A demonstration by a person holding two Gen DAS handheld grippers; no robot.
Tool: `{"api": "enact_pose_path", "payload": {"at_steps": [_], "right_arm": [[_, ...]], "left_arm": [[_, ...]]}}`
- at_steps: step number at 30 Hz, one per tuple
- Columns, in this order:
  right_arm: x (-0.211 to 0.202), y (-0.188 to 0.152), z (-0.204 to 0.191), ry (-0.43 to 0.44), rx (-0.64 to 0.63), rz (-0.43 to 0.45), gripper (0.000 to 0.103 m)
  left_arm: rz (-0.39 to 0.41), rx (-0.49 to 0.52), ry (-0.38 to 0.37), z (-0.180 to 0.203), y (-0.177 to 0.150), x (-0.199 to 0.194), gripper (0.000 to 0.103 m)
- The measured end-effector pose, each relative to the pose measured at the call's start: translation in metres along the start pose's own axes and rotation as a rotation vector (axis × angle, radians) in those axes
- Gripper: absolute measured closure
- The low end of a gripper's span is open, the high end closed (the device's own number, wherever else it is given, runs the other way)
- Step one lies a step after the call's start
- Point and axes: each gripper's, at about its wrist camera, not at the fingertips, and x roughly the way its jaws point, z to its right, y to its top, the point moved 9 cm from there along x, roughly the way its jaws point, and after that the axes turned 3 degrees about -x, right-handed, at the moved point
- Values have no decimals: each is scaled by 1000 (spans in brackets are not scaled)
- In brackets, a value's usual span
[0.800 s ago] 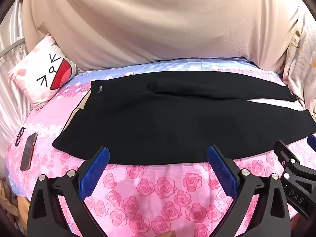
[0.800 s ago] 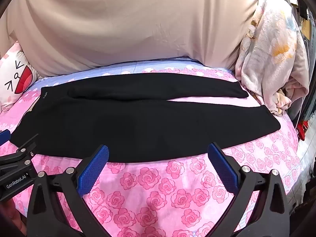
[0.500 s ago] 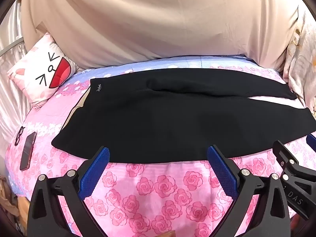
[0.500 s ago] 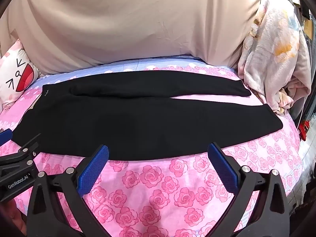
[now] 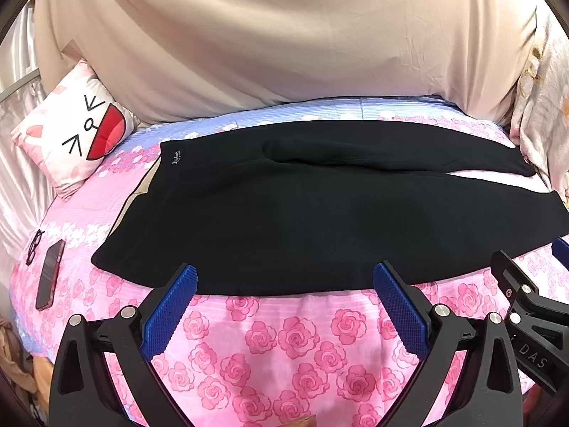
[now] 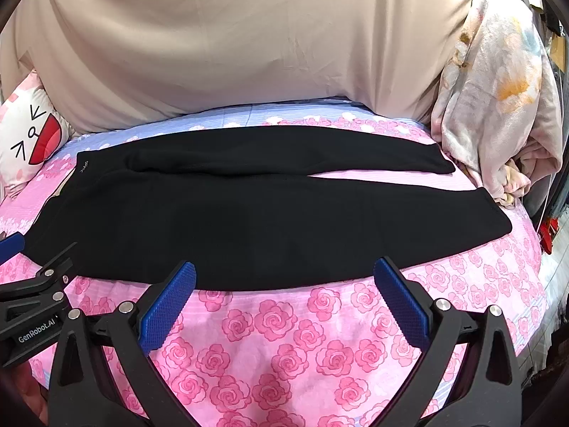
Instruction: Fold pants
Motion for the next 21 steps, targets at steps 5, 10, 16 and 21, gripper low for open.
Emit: {"api": "enact_pose_path", "payload": {"at_steps": [5, 10, 16, 21], "right_arm": [[1, 1, 0, 3, -1, -1, 5], [1, 1, 1, 1, 0, -1, 5], [1, -1, 1, 2, 4, 3, 5], [1, -1, 2, 3, 2, 3, 5]], "left_arm": [[-3, -1, 0, 0, 1, 2, 5], [-4, -5, 2, -1, 0, 3, 5], [-3, -4, 5, -1, 0, 3, 5], [-2, -7, 8, -2, -2, 3, 5]]}}
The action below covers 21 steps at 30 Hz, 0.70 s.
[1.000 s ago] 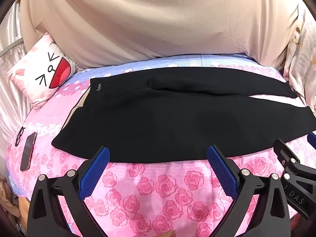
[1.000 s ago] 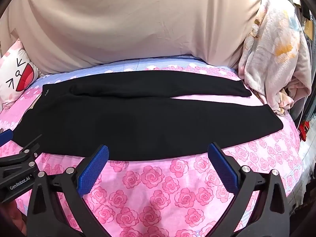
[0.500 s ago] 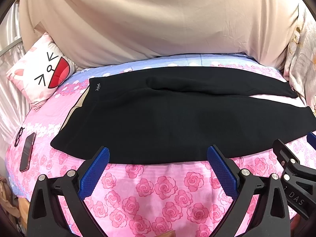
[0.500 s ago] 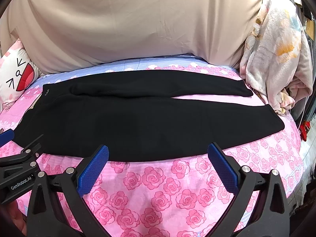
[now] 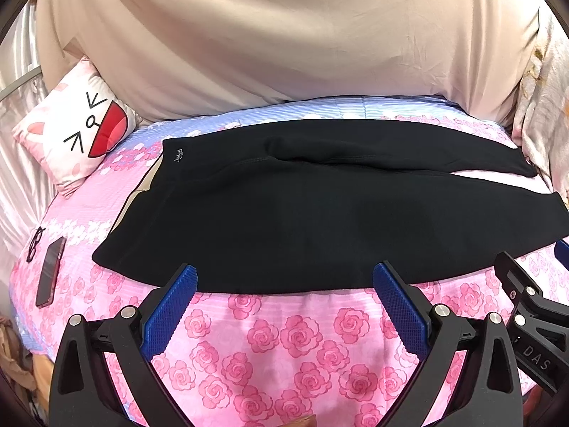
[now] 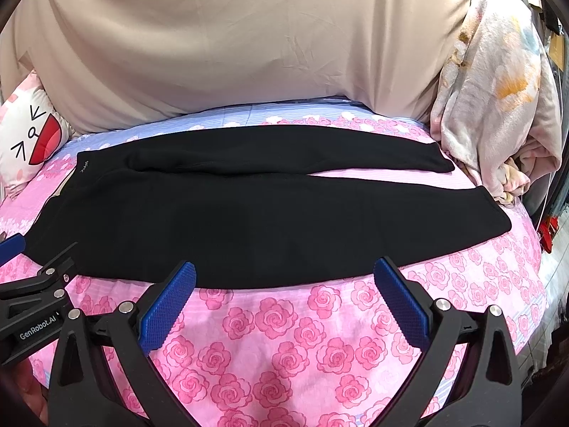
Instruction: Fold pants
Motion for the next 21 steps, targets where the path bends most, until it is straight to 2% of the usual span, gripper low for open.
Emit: {"api": "enact_pose_path", "payload": {"at_steps": [21], "right_arm": [[-4, 7, 5, -24, 7, 12, 5]], "left_arm": [[1, -4, 1, -6, 3, 0, 5]]}}
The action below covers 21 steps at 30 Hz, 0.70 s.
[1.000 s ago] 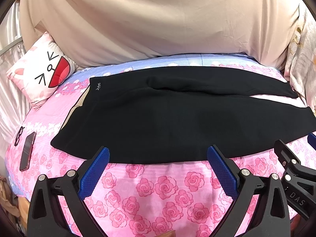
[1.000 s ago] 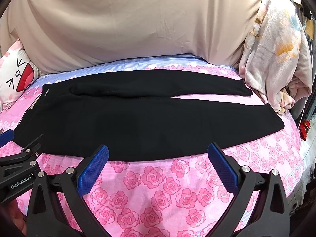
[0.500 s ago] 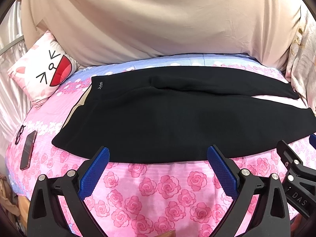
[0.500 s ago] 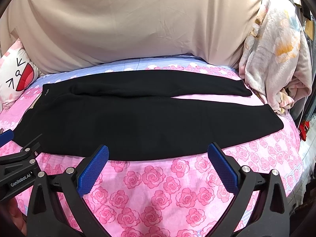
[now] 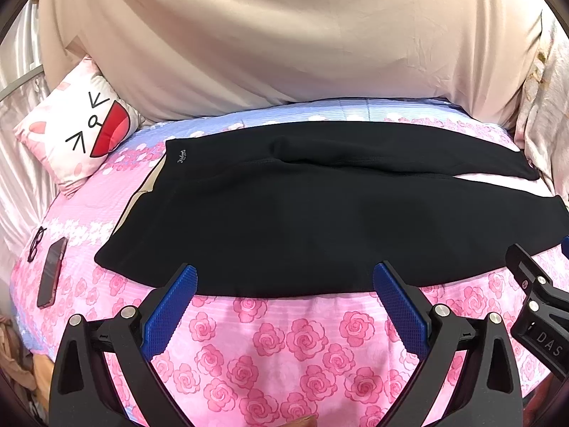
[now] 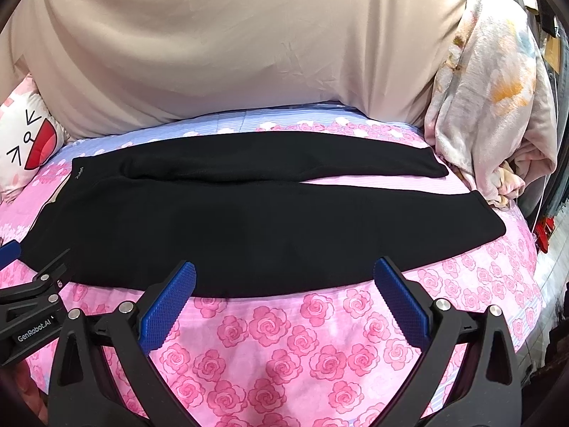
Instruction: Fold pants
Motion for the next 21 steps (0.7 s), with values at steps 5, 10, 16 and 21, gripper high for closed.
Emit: {"api": "enact_pose_path", "payload": {"at_steps": [5, 10, 16, 21], "right_arm": [[-1, 0, 7, -5, 8, 2, 5], [-1, 0, 15, -10, 20, 1, 5], [1, 0, 22, -16, 29, -4, 5], [2, -1, 24, -14, 31, -8, 5]], "left_arm": [[-1, 4, 0, 1, 1, 0, 5], [2, 11, -2, 5, 2, 0, 5], [1, 20, -3, 9, 3, 0, 5], [0, 26, -3, 12, 2, 0, 5]]}}
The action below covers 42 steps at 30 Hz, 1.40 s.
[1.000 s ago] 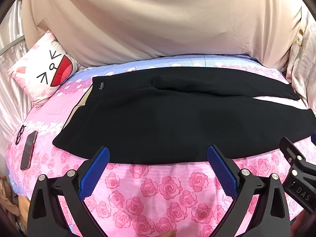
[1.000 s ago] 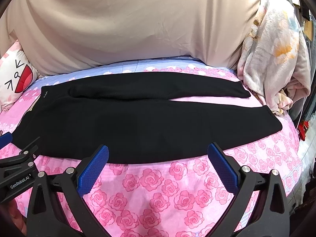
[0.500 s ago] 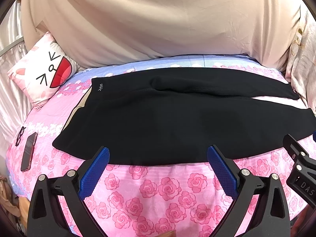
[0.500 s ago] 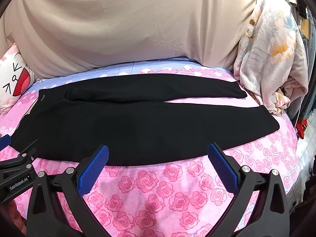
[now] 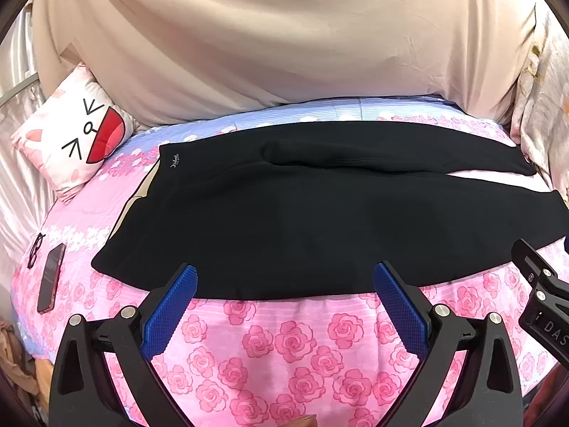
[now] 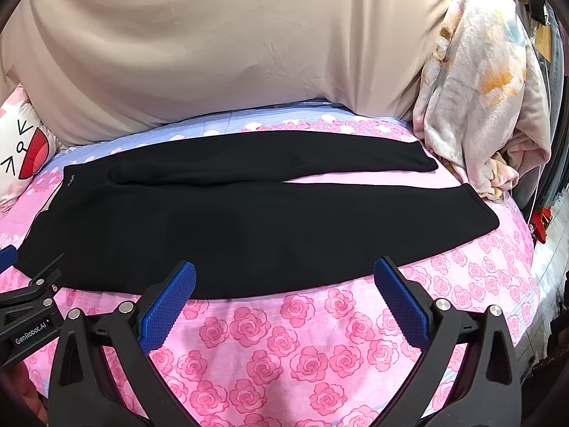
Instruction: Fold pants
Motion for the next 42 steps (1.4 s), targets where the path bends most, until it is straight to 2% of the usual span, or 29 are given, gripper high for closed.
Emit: {"api": "enact_pose_path", "payload": {"at_steps": [27, 36, 40, 42], "right_arm": [[8, 2, -7, 14, -14, -14, 5], [20, 6, -7, 37, -5, -28, 5], [30, 24, 8, 97, 0, 39, 5], [45, 40, 32, 112, 13, 45, 5]], "left_arm": [[-5, 7, 8, 1, 2, 4, 5], [-28, 1, 9, -1, 6, 19, 5], [-29, -23, -22, -14, 21, 34, 5], [-33, -63, -45, -30, 35, 45, 5]]}}
